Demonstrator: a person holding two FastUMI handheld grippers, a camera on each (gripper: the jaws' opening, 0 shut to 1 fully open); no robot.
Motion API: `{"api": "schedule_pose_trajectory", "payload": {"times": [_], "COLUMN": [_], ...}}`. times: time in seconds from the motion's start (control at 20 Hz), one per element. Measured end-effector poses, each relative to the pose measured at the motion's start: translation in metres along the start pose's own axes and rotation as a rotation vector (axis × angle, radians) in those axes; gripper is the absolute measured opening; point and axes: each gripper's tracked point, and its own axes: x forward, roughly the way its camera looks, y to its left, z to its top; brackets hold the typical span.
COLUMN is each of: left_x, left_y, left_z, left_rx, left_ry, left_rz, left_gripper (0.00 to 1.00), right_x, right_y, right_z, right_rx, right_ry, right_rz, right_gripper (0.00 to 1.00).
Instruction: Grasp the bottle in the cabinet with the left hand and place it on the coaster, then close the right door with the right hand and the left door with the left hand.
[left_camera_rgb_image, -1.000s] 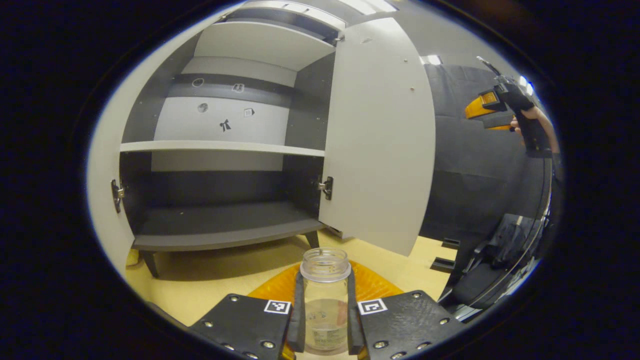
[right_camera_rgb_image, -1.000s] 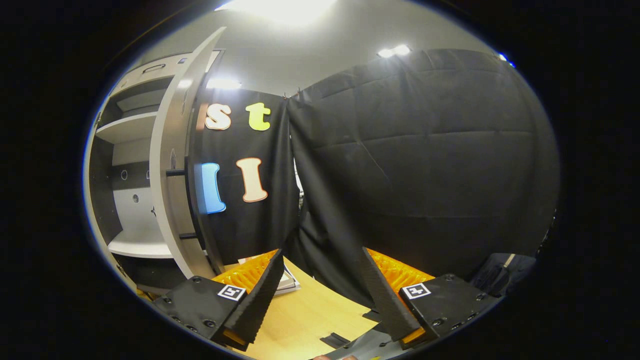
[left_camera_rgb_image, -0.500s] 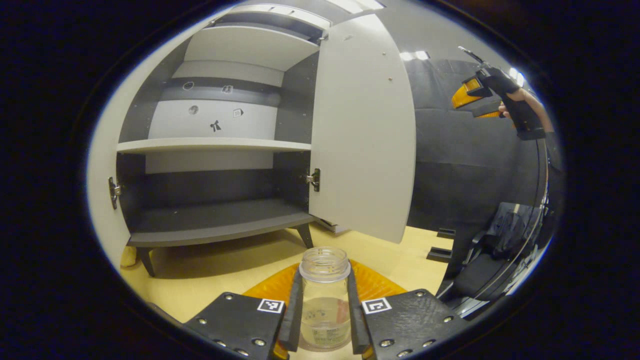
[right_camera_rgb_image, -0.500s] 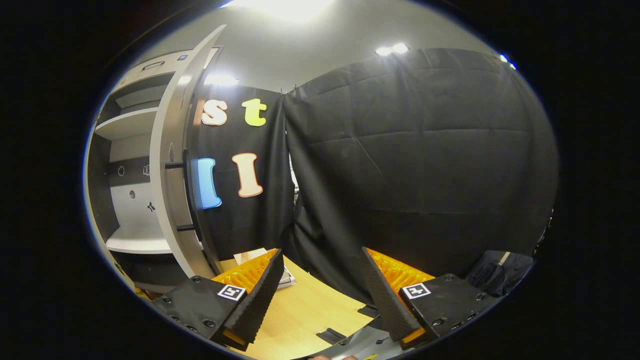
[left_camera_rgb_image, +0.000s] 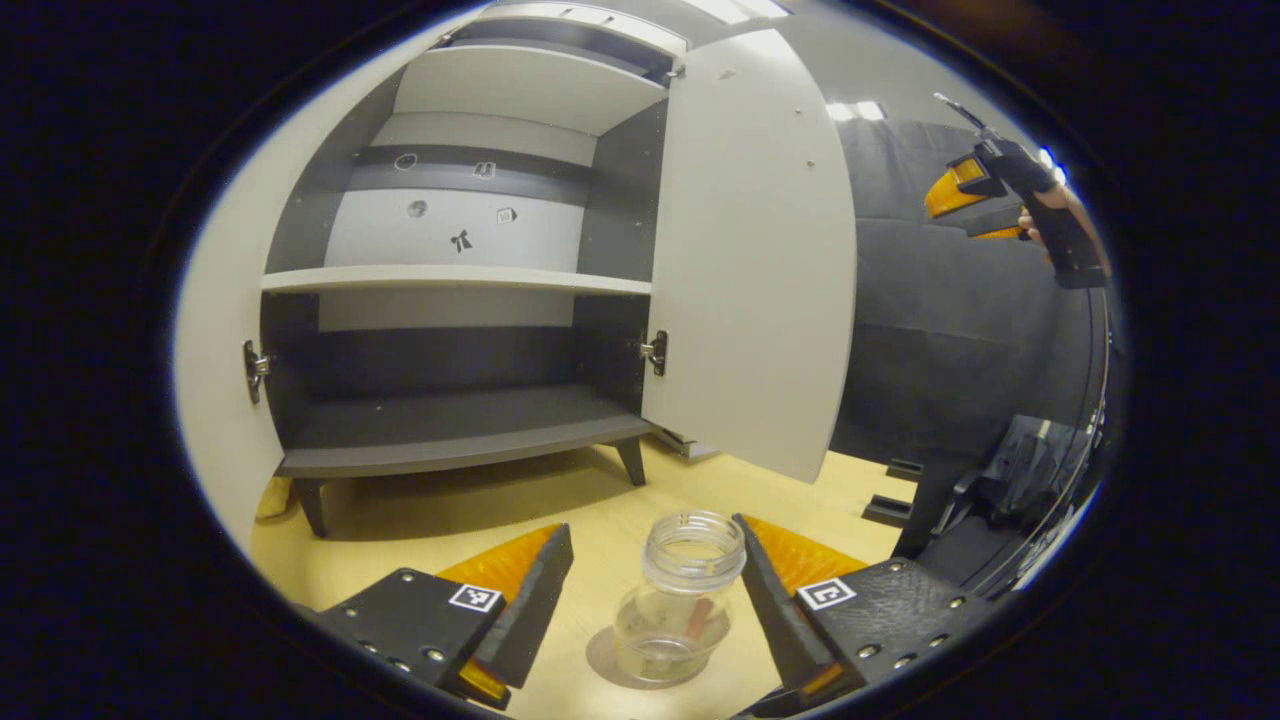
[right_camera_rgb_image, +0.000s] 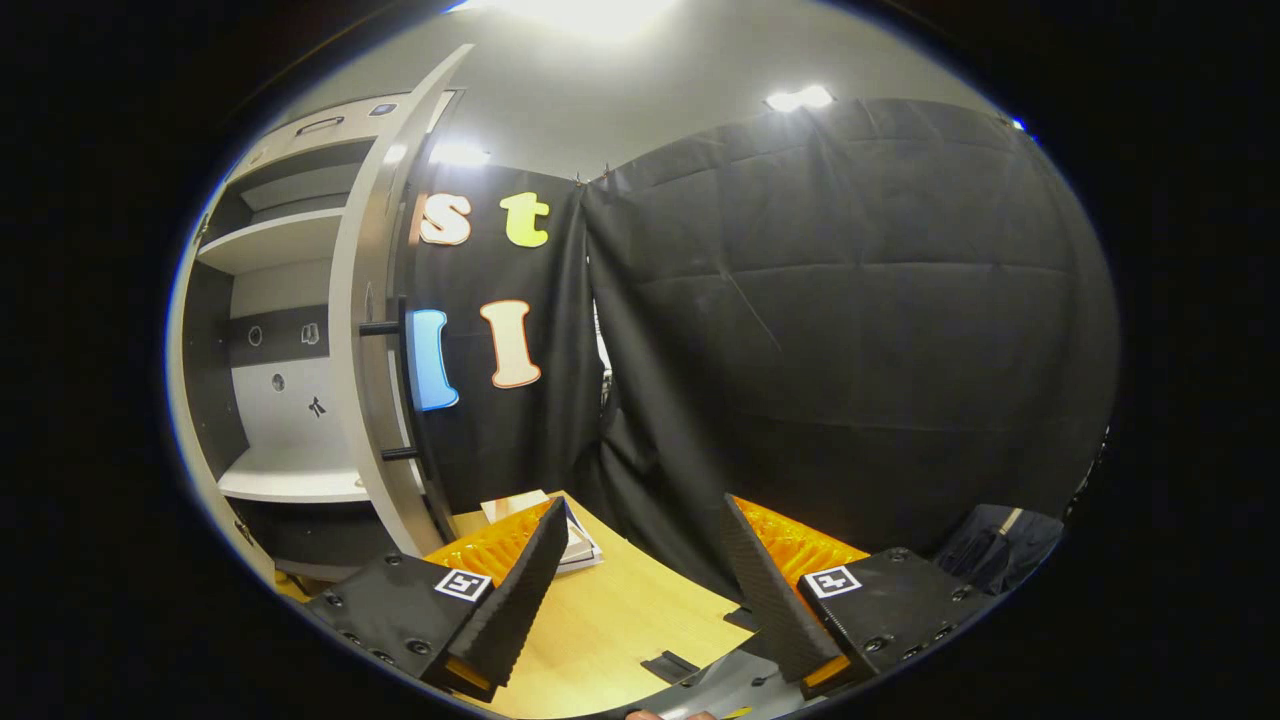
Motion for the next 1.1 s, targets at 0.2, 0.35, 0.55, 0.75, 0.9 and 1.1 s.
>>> {"api": "schedule_pose_trajectory", "payload": {"times": [0.2,0.35,0.55,0.75,0.9,1.1], "left_x": [-0.027,-0.057,-0.094,-0.128,-0.153,-0.191], "left_y": [-0.01,-0.005,0.02,0.058,0.079,0.111], "left_z": [0.039,0.088,0.16,0.203,0.235,0.262], "left_rx": [-0.029,-0.046,-0.1,-0.12,-0.104,-0.041], "left_ry": [-0.045,-0.1,-0.194,-0.225,-0.256,-0.237], "left_rz": [-0.007,0.044,0.205,0.457,0.582,0.762], "left_gripper": [0.92,0.85,0.98,0.92,0.92,0.98], "right_x": [0.014,0.031,0.054,0.074,0.083,0.091], "right_y": [0.006,0.011,0.026,0.038,0.044,0.051], "right_z": [0.002,0.001,0.003,0.017,0.03,0.047], "right_rx": [0.019,-0.01,-0.017,-0.037,-0.029,-0.045], "right_ry": [-0.002,-0.017,-0.008,-0.037,-0.05,-0.081], "right_rz": [0.039,0.077,0.18,0.288,0.371,0.48], "right_gripper": [0.92,0.98,0.98,0.98,0.98,0.98]}}
